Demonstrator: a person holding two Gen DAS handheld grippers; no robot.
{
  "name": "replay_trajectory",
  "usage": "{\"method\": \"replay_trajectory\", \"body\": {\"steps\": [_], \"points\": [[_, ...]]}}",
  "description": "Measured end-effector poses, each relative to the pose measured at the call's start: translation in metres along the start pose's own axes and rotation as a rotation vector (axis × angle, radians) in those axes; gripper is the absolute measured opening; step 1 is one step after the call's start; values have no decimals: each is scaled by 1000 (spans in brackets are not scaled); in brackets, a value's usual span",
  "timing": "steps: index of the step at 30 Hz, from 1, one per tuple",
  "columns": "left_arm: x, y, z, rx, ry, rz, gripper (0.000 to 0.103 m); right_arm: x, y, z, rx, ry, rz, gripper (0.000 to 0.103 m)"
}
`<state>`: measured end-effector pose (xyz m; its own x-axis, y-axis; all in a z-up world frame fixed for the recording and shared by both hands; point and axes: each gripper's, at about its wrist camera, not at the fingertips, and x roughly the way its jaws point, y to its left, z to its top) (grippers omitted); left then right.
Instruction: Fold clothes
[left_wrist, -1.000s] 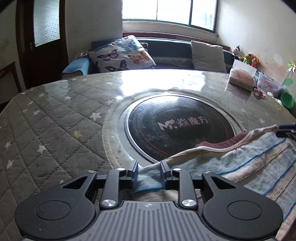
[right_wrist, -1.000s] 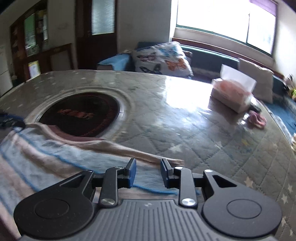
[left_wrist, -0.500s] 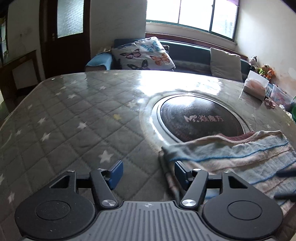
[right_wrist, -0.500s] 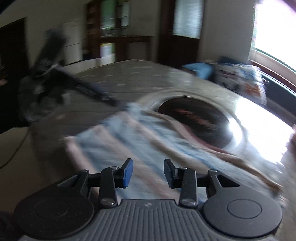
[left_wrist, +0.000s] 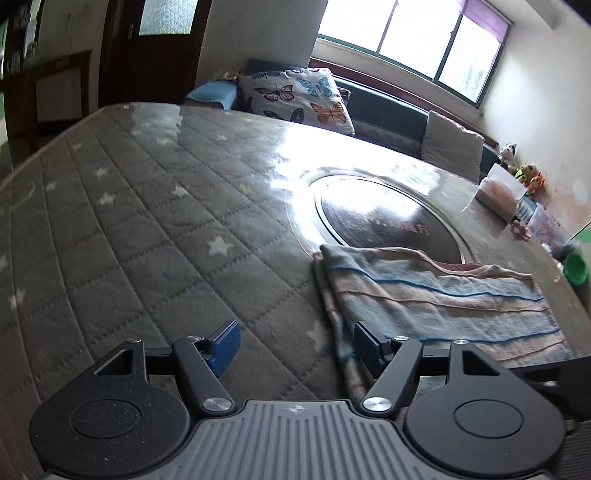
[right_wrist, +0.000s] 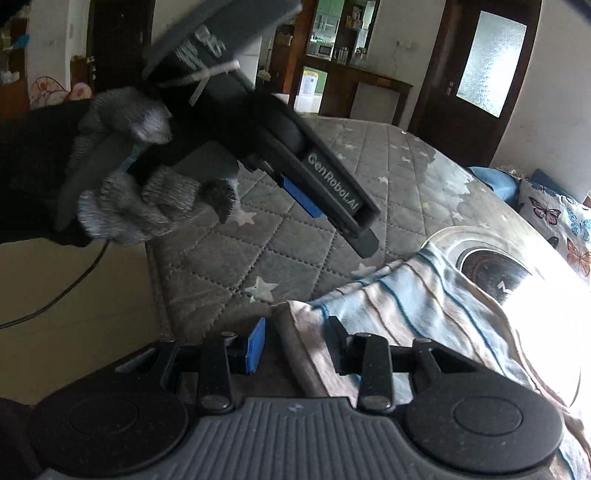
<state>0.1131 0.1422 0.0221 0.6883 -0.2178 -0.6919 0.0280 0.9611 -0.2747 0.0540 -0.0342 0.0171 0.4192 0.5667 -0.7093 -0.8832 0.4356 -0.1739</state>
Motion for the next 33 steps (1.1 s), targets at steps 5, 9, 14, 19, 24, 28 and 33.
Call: {"method": "replay_trajectory", "body": {"steps": [5,9,14,19,24,28,33], "points": [[2,-4,-5,-57,34,-51,73,1,2,0,18,5,-36,14],[6,-8,-4,-104,61,-93,73,-13,-7,2,63,-23,-16,9],[12,-9,-3,-182,104,-147,71,-34,-24,7,129,-75,3,7],[18,-10,-2,-258,138,-214,43,-48,-28,6,148,-109,14,6],[21,-11,-2,-276,145,-223,13,-56,-32,-2,169,-122,32,7],[23,-13,-2,-290,150,-231,12,-66,-42,-11,202,-130,35,16],[26,-14,-2,-304,156,-239,11,-77,-74,-32,269,-110,-54,16]]}}
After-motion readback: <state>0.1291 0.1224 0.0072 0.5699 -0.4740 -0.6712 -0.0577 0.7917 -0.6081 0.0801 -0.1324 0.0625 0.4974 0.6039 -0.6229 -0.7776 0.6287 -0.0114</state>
